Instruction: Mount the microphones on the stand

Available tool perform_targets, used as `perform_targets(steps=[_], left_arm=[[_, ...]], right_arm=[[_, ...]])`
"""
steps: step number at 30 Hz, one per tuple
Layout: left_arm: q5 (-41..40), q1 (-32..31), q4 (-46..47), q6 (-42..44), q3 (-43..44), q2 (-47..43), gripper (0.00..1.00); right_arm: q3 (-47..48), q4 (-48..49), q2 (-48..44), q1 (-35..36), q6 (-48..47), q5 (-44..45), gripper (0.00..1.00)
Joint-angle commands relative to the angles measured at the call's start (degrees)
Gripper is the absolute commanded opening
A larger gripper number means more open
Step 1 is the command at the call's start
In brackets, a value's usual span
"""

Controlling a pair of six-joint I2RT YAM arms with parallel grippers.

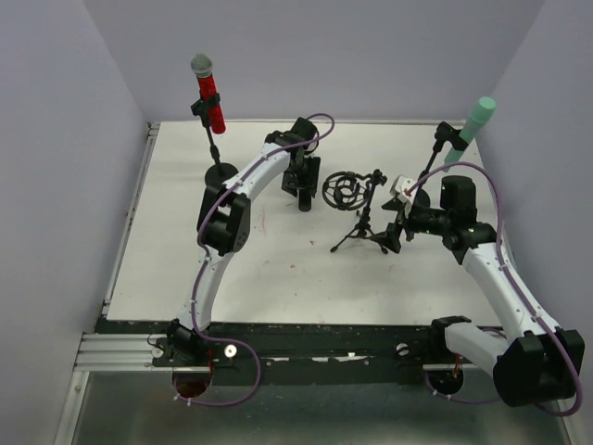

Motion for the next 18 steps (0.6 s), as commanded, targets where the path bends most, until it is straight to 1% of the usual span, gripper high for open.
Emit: perform_targets(steps=[1, 4, 7, 14, 18], left_arm=[[1.8, -0.5, -1.3, 0.3, 2.0, 1.7, 0.63], [2.1, -0.5, -1.6, 0.2, 2.1, 1.8, 0.61], [2.8, -0.5, -2.0, 0.3, 2.0, 1.8, 0.56], [3.7, -0.5, -2.7, 0.6, 1.7, 1.5, 0.4], [3.7, -0.5, -3.0, 1.1, -2.2, -0.6, 0.35]], right_arm=[[2.4, -1.8, -1.3, -0.2, -0.2, -0.1, 1.0], [2.5, -2.1, -1.6, -0.2, -0.3, -0.2, 1.0], [2.9, -2.5, -2.1, -0.2, -0.1, -0.1, 1.0], [3.2, -3.3, -3.4, -0.3, -0.4, -0.2, 1.0], [3.2, -3.5, -4.0, -0.2, -0.5, -0.3, 1.0]])
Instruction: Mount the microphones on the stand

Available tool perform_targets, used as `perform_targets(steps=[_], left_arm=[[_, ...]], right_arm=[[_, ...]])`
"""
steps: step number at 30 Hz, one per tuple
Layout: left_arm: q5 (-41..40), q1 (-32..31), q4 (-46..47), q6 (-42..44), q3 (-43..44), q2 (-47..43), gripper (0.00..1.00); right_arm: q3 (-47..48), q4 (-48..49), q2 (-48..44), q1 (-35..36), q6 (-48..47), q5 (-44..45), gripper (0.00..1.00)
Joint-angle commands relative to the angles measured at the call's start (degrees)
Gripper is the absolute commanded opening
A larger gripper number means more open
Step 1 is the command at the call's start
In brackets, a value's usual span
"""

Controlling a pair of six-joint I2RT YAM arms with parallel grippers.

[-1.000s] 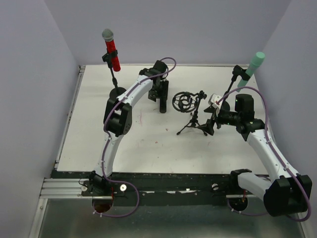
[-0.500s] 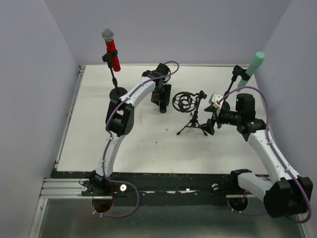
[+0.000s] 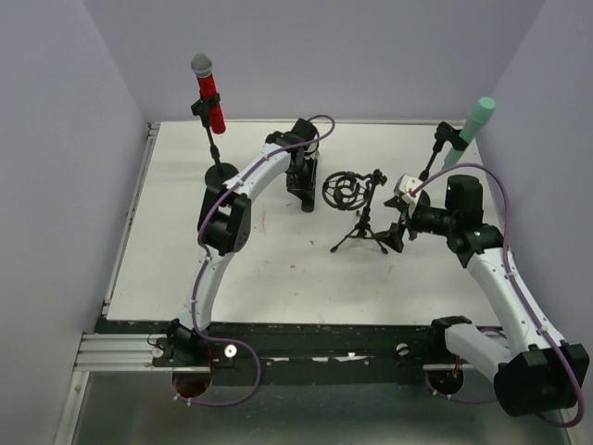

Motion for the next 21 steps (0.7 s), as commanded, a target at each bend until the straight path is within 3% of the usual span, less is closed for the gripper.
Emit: perform_targets(steps=[1, 15, 16, 21], left_arm=[[1.2, -0.2, -1.9, 0.9, -4.0, -2.1, 0.35], [0.2, -0.1, 12.3, 1.6, -45.4, -28.5, 0.36], [-0.9, -0.1, 12.9, 1.6, -46.5, -29.4, 0.39], [0.2, 1.4, 14.7, 2.2, -44.2, -29.2, 0.81]], right_arm=[[1.3, -1.7, -1.2, -0.3, -0.5, -0.3, 1.0], [1.1, -2.0, -1.9, -0.3, -1.1, -0.7, 1.0], [1.1, -1.9, -1.8, -0.3, -1.1, -0.9, 1.0], [1.1, -2.1, -1.8, -0.3, -1.0, -1.0, 1.0]])
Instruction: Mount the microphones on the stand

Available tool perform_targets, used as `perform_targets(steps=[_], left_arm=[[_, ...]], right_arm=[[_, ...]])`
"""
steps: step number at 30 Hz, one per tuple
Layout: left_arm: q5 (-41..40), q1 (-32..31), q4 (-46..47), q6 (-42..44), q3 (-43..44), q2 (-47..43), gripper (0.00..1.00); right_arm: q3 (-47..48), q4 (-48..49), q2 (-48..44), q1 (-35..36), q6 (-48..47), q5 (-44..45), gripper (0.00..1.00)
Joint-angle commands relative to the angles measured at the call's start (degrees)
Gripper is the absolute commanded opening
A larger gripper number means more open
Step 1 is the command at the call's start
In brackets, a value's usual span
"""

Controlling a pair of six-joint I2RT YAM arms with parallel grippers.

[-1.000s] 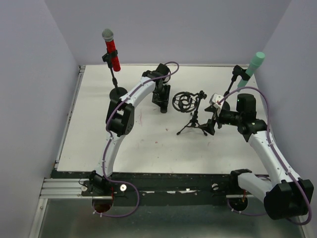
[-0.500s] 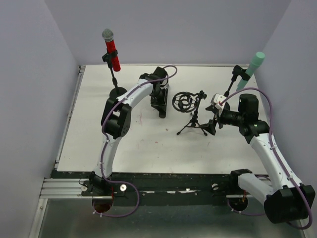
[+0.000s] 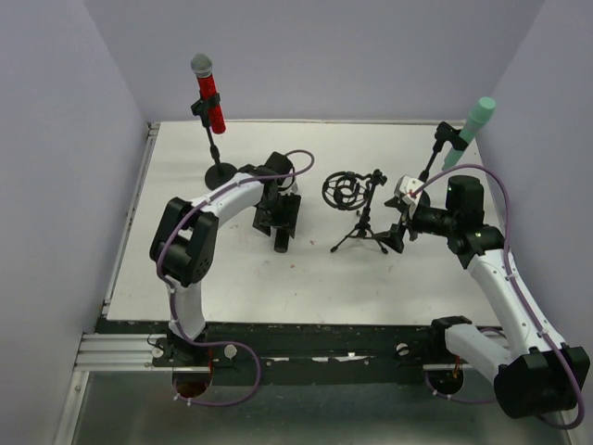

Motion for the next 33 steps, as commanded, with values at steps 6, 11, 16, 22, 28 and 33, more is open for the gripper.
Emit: perform_targets(steps=[6, 11, 16, 22, 28, 33], left_arm=[[-0.1, 3.3, -0.1, 2.7, 16.7, 9.6, 0.9], [0.1, 4.5, -5.8, 2.8, 28.4, 18.3, 0.86], [-0.7, 4.9, -9.4, 2.8, 32.8, 22.8, 0.74], [-0.3, 4.9, -9.8, 3.0, 32.3, 23.2, 0.51], [0.9, 5.2, -8.1, 4.5, 29.3, 19.6, 0.19], [4.8, 5.5, 3.7, 8.3, 14.8, 2.1, 0.09]], right_arm=[[0.8, -1.6, -1.3, -0.8, -0.6, -0.7, 1.0], [0.9, -1.8, -1.3, -1.0, -0.6, -0.7, 1.0], [1.0, -1.8, -1.4, -1.2, -0.6, -0.7, 1.0], [1.0, -2.0, -1.6, -1.1, -0.7, -0.6, 1.0], [1.1, -2.7, -2.2, -1.6, -0.7, -1.0, 1.0], [1.1, -5.8, -2.9, -2.2, -2.7, -1.2, 1.0]])
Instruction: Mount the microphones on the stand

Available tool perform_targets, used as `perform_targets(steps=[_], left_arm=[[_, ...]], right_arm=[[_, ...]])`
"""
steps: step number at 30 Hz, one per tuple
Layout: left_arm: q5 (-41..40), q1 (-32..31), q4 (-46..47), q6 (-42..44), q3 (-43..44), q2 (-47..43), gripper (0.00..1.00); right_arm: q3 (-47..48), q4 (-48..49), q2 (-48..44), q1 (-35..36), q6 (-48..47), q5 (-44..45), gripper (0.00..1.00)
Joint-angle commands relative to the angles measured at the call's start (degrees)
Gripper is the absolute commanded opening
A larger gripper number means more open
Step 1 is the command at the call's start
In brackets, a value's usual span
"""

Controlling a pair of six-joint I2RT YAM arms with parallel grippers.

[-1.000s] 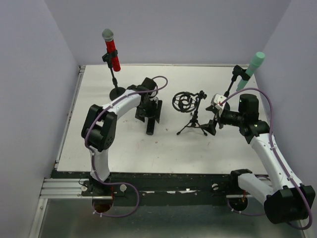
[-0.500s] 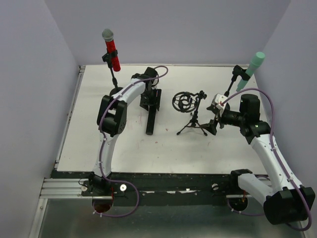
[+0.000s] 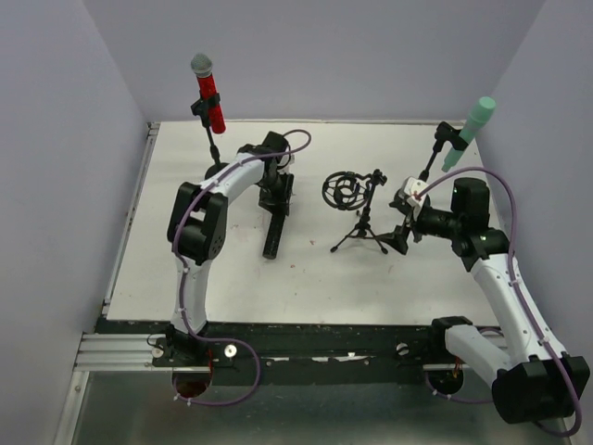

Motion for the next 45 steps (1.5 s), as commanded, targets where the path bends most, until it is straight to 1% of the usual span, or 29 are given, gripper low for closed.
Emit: perform_targets(steps=[1, 2, 3, 6, 8, 11, 15, 17, 20, 23, 26, 28, 32, 34, 35, 39, 42, 45], left_arm=[[5.5, 0.6, 10.8, 4.6, -12.0, -21.1, 0.08], [6.8, 0.8, 14.0, 5.6, -16.0, -25.0, 0.07], [6.9, 0.8, 15.8, 5.8, -18.5, -30.2, 0.07], [7.0, 0.8, 20.3, 6.4, -26.2, -41.4, 0.06], [8.5, 0.9, 23.8, 7.6, -31.5, -49.6, 0.06], [11.8, 0.9, 31.6, 10.1, -40.7, -61.2, 0.06], [14.7, 1.0, 42.2, 12.0, -50.3, -77.3, 0.05], [17.2, 1.1, 46.9, 12.2, -53.3, -83.6, 0.04], [21.1, 1.1, 51.7, 10.5, -53.1, -88.8, 0.03], [26.7, 1.0, 54.0, 6.6, -48.2, -88.0, 0.02], [32.5, 1.0, 57.5, 1.5, -41.5, -84.0, 0.02], [35.4, 0.6, 60.4, -2.1, -37.0, -80.3, 0.02], [38.2, -2.0, 64.6, -7.1, -28.9, -70.6, 0.01], [38.4, -3.9, 64.9, -8.2, -24.5, -66.1, 0.01], [38.0, -4.9, 64.7, -8.0, -22.6, -64.2, 0.01], [35.1, -9.5, 60.8, -4.5, -15.2, -57.6, 0.01], [32.2, -12.2, 55.9, -1.4, -10.0, -52.9, 0.01], [30.0, -13.8, 52.2, 1.5, -5.0, -48.5, 0.01]], right_arm=[[1.1, -4.8, -1.4, -0.7, -2.6, -1.5, 1.0], [1.5, -5.9, -1.3, -0.8, -3.2, -2.0, 1.0], [1.8, -7.2, -1.2, -0.9, -4.1, -2.8, 1.0], [3.5, -9.1, -1.0, -1.1, -4.7, -4.0, 1.0], [6.0, -10.7, -0.3, -1.0, -5.7, -3.9, 1.0], [13.6, -16.1, 2.4, -1.0, -10.2, -3.9, 1.0], [23.8, -21.9, 7.3, -1.0, -13.1, -4.3, 1.0], [27.8, -25.2, 9.6, -1.0, -15.1, -5.8, 1.0], [30.6, -28.2, 11.9, -1.0, -16.3, -9.2, 1.0], [29.6, -28.1, 12.4, -1.0, -15.3, -11.6, 1.0], [25.8, -23.4, 10.1, -1.0, -11.7, -10.5, 1.0], [20.9, -18.7, 7.2, -1.4, -8.1, -9.3, 1.0], [12.8, -13.4, 3.2, -4.8, -5.3, -13.5, 1.0], [9.2, -10.1, 2.4, -4.8, -3.8, -14.5, 1.0], [7.5, -8.3, 1.9, -6.5, -2.7, -15.0, 1.0], [1.2, -2.4, 0.6, -7.9, 0.7, -15.0, 1.0], [-0.2, 0.1, 0.3, -7.9, 2.1, -13.4, 1.0], [-0.2, 0.3, 0.4, -7.9, 2.6, -13.1, 1.0]])
